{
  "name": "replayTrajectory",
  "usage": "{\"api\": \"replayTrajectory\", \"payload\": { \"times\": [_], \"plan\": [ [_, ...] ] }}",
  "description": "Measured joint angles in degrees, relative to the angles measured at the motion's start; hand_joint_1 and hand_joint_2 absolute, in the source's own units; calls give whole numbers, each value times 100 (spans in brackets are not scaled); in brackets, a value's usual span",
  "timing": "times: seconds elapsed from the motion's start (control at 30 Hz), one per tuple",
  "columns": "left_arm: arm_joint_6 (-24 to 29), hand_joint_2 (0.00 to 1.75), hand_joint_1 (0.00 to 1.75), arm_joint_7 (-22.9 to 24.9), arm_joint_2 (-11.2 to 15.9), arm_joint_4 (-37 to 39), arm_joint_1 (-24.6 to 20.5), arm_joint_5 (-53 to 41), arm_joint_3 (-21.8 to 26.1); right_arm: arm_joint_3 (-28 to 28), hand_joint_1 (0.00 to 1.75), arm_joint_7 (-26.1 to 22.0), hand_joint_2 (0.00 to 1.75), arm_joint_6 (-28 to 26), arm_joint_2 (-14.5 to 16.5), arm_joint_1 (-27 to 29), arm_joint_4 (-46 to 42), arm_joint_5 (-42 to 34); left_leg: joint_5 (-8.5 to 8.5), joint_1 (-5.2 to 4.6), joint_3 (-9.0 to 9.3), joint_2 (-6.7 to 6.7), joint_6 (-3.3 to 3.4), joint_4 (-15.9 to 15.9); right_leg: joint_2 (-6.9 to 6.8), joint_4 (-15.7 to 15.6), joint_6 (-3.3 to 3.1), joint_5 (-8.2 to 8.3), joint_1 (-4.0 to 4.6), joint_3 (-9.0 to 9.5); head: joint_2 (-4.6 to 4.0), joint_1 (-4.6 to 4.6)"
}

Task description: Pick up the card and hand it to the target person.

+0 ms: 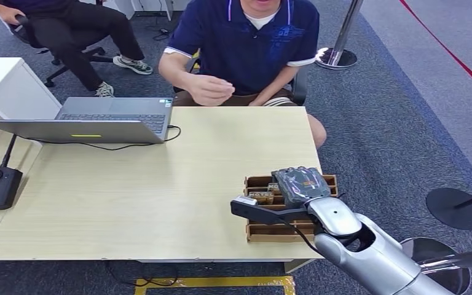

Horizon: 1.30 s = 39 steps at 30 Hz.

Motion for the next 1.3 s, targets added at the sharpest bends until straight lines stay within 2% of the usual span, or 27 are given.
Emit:
{"api": "replayTrajectory", "payload": {
  "times": [0.57, 1.3],
  "plan": [
    [70, 175, 0, 53, 15, 0, 0, 19, 2, -115, 175, 84, 175, -119, -2, 0, -19, -14, 0, 0, 0, 0, 0, 0, -1, 0, 0, 0, 0, 0, 0, 0],
    [55, 175, 0, 59, 25, 0, 2, 86, 90, -1483, 175, 244, 175, -470, -68, 416, -821, 111, 0, 0, 0, 1, 0, 1, 1, 0, 0, 0, 0, -1, 0, -1]
  ]
}}
